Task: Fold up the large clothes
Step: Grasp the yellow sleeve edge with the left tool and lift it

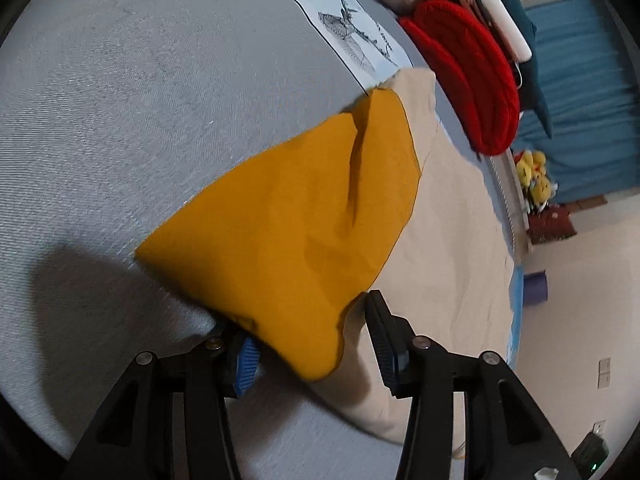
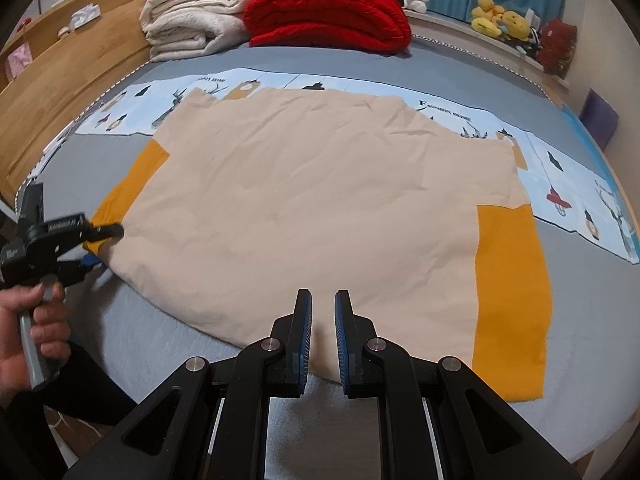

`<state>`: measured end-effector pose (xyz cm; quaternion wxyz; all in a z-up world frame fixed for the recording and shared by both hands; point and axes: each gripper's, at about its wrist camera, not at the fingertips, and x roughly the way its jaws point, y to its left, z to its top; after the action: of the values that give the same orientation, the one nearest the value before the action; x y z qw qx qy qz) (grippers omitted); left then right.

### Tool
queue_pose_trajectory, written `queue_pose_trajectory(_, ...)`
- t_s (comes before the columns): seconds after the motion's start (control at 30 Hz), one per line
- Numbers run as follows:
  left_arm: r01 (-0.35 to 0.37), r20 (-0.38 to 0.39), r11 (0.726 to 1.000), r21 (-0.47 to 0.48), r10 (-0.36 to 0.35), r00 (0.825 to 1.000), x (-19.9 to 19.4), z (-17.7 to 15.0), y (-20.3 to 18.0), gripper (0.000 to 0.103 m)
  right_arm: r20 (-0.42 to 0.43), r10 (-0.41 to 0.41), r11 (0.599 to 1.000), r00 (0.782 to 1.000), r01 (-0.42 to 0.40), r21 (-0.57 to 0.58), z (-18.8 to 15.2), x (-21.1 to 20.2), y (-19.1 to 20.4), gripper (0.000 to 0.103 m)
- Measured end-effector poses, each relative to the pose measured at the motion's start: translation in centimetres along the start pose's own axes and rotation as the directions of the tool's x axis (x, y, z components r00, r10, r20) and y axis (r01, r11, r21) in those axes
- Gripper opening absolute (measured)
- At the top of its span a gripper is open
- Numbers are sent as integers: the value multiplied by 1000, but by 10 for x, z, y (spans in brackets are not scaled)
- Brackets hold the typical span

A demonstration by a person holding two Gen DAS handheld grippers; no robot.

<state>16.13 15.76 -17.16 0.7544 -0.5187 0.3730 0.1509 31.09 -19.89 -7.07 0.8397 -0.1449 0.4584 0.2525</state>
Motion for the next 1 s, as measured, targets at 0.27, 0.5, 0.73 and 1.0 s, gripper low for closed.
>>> queue_pose_trajectory(0.27,34,49,999,-37,-32,998,10,7,-3,45,-12,10,1000,1000,-10,0,-3,3,1,13)
queue_pose_trajectory(0.5,33,71,999,23,-35,997,3,8,-16,14,-6,31,1000,999,-31,3,-1,3,7,13)
queue_pose_trajectory(0.73,16,104,995,99,-26,994,-29,13,-36,10,1,62,998,998,-62,6,8,10,24,13)
queue_pose_trajectory(1.0,-127,162,970,209,94,982,-91,26,-56,8,-2,183,980,983,-183,-79,12,11,61,13)
